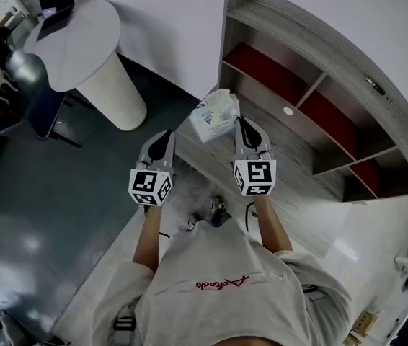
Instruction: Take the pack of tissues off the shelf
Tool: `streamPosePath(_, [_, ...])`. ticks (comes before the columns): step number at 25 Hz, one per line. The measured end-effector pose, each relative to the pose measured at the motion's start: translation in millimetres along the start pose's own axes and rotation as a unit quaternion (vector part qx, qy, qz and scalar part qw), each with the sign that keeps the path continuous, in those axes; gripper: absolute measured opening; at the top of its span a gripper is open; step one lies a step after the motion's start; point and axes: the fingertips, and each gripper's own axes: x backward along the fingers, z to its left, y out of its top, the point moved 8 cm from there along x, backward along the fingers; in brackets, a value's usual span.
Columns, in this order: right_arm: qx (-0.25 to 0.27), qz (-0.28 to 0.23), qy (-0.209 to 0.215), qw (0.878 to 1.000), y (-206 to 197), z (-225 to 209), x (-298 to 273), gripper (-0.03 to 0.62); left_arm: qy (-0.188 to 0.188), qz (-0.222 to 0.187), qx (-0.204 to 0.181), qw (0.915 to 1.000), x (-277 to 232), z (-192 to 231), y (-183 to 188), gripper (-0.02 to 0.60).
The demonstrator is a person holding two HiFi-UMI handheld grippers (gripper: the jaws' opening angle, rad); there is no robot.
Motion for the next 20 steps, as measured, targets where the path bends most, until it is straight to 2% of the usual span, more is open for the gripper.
streamPosePath(20, [0.006, 0.002, -0.006, 1.0, 3.6, 1.6, 6.4, 0.009, -0.012, -0.012, -0.002, 0.9999, 3.3, -0.2, 5.6, 0.0])
